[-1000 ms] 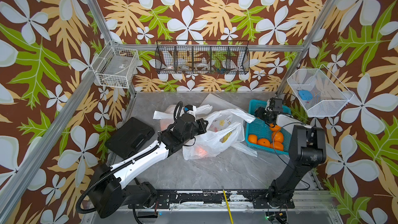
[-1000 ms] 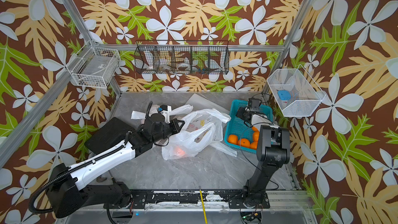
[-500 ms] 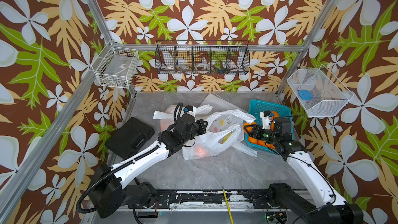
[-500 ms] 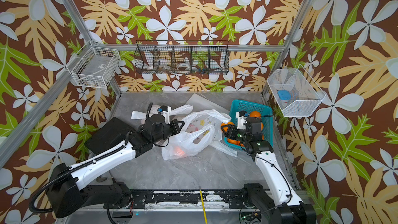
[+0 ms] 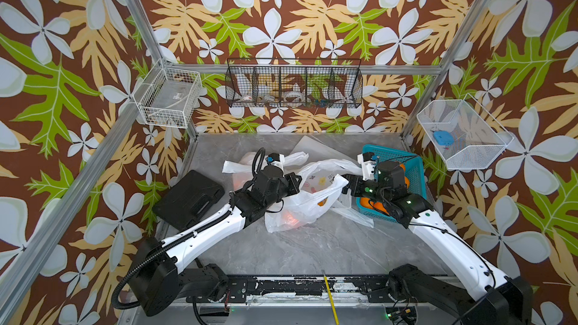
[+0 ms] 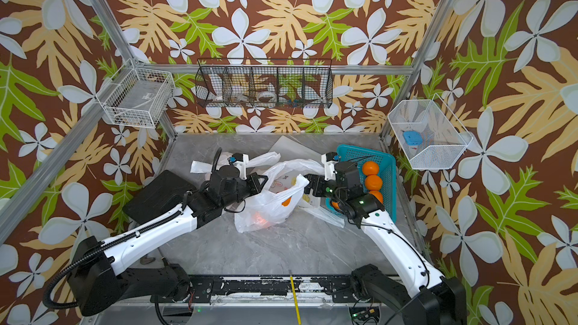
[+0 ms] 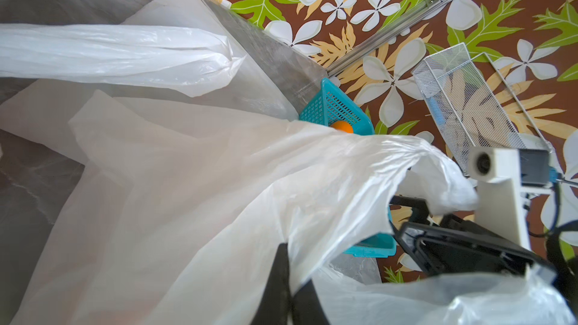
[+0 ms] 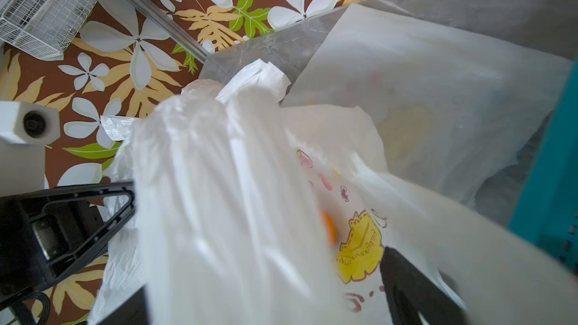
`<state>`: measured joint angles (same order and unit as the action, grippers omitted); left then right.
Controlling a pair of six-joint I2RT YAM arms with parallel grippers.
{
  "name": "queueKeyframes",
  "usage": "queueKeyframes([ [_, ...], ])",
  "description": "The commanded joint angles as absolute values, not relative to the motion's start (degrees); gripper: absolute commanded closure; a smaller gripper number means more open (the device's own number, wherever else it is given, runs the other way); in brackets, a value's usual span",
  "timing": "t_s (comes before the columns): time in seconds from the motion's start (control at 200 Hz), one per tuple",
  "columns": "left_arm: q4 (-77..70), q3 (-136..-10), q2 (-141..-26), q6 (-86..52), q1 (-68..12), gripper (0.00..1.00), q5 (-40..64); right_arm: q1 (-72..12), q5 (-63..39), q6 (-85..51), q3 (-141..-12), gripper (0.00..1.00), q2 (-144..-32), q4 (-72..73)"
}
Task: Place the oranges into plastic bags & tie knots
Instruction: Place the orange in the plastic bag, then pick up the orange from the basket.
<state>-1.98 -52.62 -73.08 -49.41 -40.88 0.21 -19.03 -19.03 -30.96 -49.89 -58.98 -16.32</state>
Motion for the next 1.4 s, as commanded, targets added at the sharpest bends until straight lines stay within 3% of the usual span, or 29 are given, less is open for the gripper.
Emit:
queueKeyframes([
  [0.0, -3.37, -52.26, -72.6, -50.64, -40.01, 1.0, -0.55, -16.83, -11.53, -26.07, -49.73, 0.07, -54.75, -25.29],
  [0.195, -4.21, -50.8, -71.57, -51.15, -38.15, 1.0, -0.71, -2.63, -9.99, -19.0, -44.71, 0.07, -47.78, -33.08],
  [0.355, -4.11, -51.04, -71.62, -50.57, -37.92, 1.0, -0.03, 8.46, -8.84, -13.41, -42.84, 0.06, -54.94, -30.02],
  [0.766, -4.72, -50.36, -72.05, -50.24, -37.97, 1.0, 1.4, 9.76, 12.45, -11.29, -59.46, 0.06, -90.58, -19.76],
  [1.076, -5.01, -50.86, -73.12, -50.01, -37.97, 1.0, 2.54, 9.76, 15.49, -9.36, -65.68, 0.06, -104.7, -17.14],
  [1.396, -4.5, -51.06, -73.25, -49.75, -37.94, 1.0, 2.82, 9.76, 13.56, -8.4, -67.59, 0.37, -107.86, -13.48],
])
